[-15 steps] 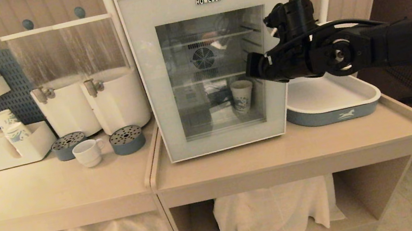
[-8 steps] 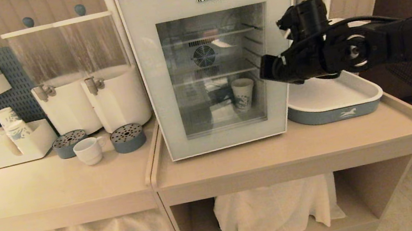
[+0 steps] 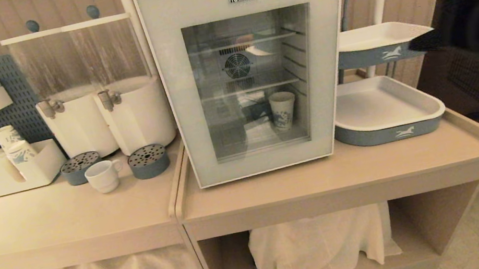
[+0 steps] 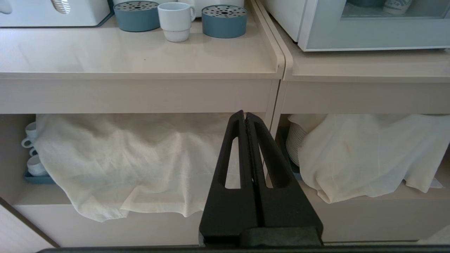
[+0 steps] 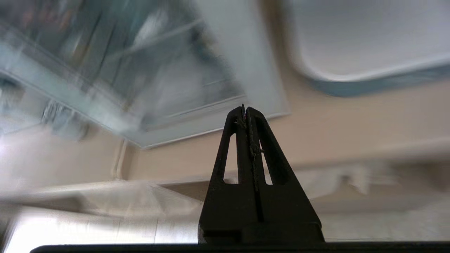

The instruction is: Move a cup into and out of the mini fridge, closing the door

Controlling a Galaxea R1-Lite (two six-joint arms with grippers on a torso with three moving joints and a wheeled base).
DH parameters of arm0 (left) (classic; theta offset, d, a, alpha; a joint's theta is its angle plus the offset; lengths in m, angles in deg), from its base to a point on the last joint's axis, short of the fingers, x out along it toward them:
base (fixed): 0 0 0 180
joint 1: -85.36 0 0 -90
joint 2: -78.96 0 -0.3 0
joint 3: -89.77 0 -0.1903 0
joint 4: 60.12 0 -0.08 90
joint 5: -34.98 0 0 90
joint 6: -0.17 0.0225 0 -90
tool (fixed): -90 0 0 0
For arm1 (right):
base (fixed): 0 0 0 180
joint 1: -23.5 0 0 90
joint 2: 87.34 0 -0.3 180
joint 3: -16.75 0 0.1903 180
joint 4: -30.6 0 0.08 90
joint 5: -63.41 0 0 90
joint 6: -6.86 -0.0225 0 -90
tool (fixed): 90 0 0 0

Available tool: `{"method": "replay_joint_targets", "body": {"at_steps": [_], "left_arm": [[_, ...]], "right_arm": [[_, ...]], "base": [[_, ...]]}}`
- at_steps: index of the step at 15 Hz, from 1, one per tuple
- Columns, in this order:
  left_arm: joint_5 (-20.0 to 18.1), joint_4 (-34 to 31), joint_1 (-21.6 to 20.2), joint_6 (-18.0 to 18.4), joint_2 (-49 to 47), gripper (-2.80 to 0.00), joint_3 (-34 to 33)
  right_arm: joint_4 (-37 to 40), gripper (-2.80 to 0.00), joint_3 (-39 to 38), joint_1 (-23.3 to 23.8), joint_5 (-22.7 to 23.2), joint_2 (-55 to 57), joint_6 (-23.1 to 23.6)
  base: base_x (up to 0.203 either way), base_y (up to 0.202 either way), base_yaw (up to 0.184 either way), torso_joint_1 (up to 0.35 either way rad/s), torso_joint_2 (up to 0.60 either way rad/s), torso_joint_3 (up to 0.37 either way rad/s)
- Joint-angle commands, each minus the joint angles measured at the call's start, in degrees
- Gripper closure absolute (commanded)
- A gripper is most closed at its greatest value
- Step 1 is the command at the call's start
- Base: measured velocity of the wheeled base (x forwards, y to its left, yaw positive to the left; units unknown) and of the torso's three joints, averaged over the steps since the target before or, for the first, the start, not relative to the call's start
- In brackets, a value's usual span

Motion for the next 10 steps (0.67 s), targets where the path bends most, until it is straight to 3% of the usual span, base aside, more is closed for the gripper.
{"method": "replay_joint_targets", "body": {"at_steps": [1,5,7,10], "left_arm": [[0.0,0.0,0.0,0.0,-0.1,0.0,0.0],[0.0,0.0,0.0,0.0,-0.1,0.0,0.0],[0.0,0.0,0.0,0.0,-0.1,0.0,0.0],[0.0,0.0,0.0,0.0,-0.1,0.0,0.0]], "right_arm": [[3.5,0.0,-4.7,3.3,-2.5,-18.1,-0.9],[15.3,0.0,-12.1,11.3,-5.2,-42.7,-6.4],[21.4,0.0,-16.3,17.4,-5.0,-54.1,-8.7],[36.1,0.0,-18.6,24.8,1.7,-64.0,-11.4]], "base": [[0.0,0.0,0.0,0.0,0.0,0.0],[0.0,0.0,0.0,0.0,0.0,0.0],[0.0,0.0,0.0,0.0,0.0,0.0],[0.0,0.0,0.0,0.0,0.0,0.0]]}}
